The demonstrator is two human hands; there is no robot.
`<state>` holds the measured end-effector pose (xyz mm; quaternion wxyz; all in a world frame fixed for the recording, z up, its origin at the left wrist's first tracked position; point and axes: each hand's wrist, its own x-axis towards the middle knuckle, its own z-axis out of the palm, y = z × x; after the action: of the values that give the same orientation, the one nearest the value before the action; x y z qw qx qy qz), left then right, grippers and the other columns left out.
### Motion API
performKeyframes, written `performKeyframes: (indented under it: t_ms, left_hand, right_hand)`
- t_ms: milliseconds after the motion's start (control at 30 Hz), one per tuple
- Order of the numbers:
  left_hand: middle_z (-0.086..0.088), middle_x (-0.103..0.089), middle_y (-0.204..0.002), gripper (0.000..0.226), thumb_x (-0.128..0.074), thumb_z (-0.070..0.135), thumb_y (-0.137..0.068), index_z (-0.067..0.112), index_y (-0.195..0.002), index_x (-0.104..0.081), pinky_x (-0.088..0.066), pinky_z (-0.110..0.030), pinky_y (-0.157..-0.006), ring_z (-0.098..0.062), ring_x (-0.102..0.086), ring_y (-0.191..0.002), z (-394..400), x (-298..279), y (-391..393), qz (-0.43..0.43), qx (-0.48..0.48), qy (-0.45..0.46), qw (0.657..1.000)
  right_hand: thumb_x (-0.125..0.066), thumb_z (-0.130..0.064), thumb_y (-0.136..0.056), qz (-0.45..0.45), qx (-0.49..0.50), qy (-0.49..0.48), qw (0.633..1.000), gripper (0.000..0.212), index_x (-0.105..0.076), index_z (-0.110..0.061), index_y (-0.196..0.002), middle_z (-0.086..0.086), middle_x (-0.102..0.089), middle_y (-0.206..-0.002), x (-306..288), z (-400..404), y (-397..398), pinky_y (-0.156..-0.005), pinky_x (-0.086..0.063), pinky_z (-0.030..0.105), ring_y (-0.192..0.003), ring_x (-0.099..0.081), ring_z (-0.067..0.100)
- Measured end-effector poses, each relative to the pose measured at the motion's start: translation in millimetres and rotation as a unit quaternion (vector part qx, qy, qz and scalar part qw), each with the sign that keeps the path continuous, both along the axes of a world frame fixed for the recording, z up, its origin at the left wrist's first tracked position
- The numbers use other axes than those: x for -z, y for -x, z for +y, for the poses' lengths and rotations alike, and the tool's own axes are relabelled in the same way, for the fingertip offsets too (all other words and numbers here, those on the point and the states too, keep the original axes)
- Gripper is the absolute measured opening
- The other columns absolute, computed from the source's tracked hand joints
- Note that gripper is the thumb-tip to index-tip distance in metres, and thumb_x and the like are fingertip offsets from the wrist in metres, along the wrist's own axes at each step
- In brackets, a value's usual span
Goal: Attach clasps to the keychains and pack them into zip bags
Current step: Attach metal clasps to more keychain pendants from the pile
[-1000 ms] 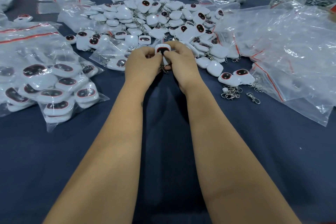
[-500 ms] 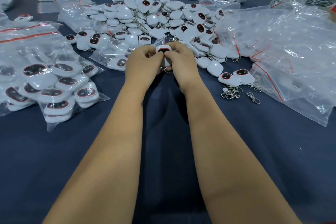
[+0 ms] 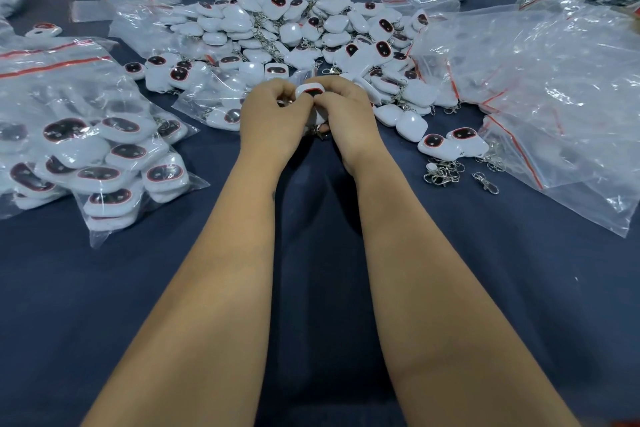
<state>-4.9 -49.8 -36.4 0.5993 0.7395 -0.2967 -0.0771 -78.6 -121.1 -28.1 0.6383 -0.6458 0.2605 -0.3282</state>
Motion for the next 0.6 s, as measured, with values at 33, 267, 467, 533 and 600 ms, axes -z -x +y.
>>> performKeyframes:
  t_ms: [33, 267, 467, 533, 600]
  left_hand:
    - [0.004, -0.066, -0.074, 0.01, -0.063, 0.023, -0.087, 0.021, -0.077, -0.065, -0.047, -0.019, -0.059, -0.004, -0.056, -0.061, 0, 0, 0, 0.009, -0.006, 0.009, 1.0]
    - [0.0, -0.063, -0.07, 0.024, -0.067, 0.03, -0.087, 0.007, -0.093, -0.065, -0.057, -0.043, -0.072, -0.017, -0.058, -0.063, 2, -2, -6, 0.133, -0.018, 0.071, 0.988]
    - [-0.003, -0.056, -0.069, 0.027, -0.06, 0.037, -0.083, 0.01, -0.082, -0.06, -0.045, -0.033, -0.067, -0.016, -0.051, -0.066, 4, -2, -4, 0.128, -0.01, 0.049, 0.99]
    - [-0.008, -0.053, -0.071, 0.035, -0.059, 0.038, -0.083, 0.004, -0.082, -0.06, -0.042, -0.032, -0.066, -0.019, -0.048, -0.065, 3, -1, -3, 0.108, 0.012, 0.027, 0.994]
    - [-0.012, -0.052, -0.068, 0.033, -0.058, 0.036, -0.082, 0.004, -0.074, -0.055, -0.042, -0.034, -0.066, -0.023, -0.049, -0.063, 2, 0, -1, 0.091, 0.033, 0.015, 0.995]
  right_hand:
    - [-0.045, 0.009, -0.085, -0.008, -0.004, -0.016, 1.0, 0.029, -0.065, -0.007, -0.097, 0.005, -0.066, -0.078, 0, -1, -1, -0.058, -0.05, 0.017, -0.063, -0.063, 0.003]
    - [-0.055, 0.014, -0.083, 0.043, -0.033, 0.06, 0.997, 0.041, -0.057, -0.007, -0.118, 0.012, -0.07, -0.092, 6, -2, 0, -0.077, -0.054, 0.033, -0.077, -0.063, 0.018]
    - [-0.057, 0.011, -0.086, -0.039, 0.035, -0.041, 0.998, 0.04, -0.058, -0.009, -0.121, 0.004, -0.067, -0.085, 5, -11, 2, -0.07, -0.053, 0.032, -0.078, -0.061, 0.018]
    - [-0.056, 0.01, -0.088, -0.08, 0.047, -0.096, 0.991, 0.036, -0.058, -0.011, -0.118, 0.006, -0.064, -0.086, 4, -14, 4, -0.066, -0.053, 0.025, -0.077, -0.06, 0.017]
    - [-0.055, 0.01, -0.09, -0.121, 0.052, -0.148, 0.98, 0.033, -0.058, -0.011, -0.115, 0.006, -0.062, -0.085, 4, -16, 5, -0.064, -0.051, 0.021, -0.072, -0.059, 0.014]
